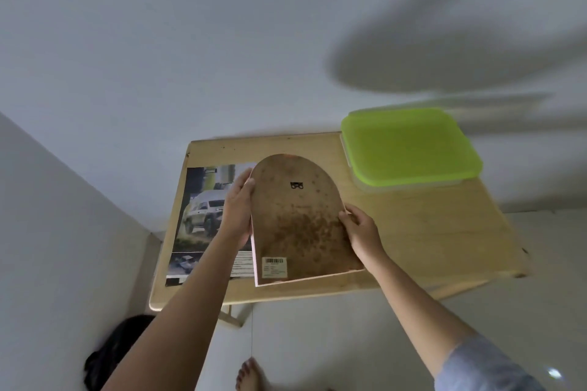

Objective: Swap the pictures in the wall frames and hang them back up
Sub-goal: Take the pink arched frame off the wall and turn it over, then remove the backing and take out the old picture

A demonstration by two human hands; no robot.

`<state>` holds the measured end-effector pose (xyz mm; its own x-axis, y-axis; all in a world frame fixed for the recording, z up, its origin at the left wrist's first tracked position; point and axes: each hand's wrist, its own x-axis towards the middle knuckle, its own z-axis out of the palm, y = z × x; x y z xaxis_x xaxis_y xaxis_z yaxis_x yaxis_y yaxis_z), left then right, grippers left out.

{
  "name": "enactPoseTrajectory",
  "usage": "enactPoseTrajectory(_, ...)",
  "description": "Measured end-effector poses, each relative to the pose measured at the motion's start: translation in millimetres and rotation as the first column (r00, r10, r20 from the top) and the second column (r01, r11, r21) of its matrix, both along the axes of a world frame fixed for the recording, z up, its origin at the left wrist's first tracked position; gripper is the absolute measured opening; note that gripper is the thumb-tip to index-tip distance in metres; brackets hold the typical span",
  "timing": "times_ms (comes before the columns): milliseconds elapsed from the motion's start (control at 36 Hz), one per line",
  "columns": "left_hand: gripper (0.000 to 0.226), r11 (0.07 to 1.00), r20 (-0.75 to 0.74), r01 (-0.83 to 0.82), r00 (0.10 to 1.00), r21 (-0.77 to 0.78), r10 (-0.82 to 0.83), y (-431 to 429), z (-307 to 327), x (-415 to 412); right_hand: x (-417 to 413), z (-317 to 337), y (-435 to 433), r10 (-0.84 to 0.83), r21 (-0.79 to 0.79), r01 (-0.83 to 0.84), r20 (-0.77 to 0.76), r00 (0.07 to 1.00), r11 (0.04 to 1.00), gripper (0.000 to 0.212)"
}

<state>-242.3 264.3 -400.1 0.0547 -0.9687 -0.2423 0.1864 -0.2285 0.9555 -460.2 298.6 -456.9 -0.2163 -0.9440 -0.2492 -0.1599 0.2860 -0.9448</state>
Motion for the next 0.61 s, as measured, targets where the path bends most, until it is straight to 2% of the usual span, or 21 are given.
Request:
enactPoseTrajectory(83, 0.036, 0.998, 0.183, -0.011, 0.983, 0.067, -0.002, 3, -24, -8, -5, -9, 14, -0.073, -0.001, 0.074, 0.051, 0.996, 0.997, 0.029)
enactPoseTrajectory(167, 0.039, 0.993, 0.368, -0.007, 0.929, 0.121, -0.038, 7, -47, -17, -13, -22, 26, -0.099, 0.002, 0.099, 0.010, 0.995, 0.995, 0.033)
enactPoseTrajectory(472, 0.044, 0.984, 0.578, 0.026, 0.807, 0.175, -0.124, 11, -89, -33, -26, -51, 35, -0.105, -0.028, 0.101, -0.340, 0.934, 0.994, 0.034)
enactPoseTrajectory(611, 0.046, 0.984, 0.619, 0.031, 0.774, 0.174, -0.134, 8, -93, -33, -24, -51, 28, -0.091, -0.046, 0.079, -0.433, 0.897, 0.996, 0.034)
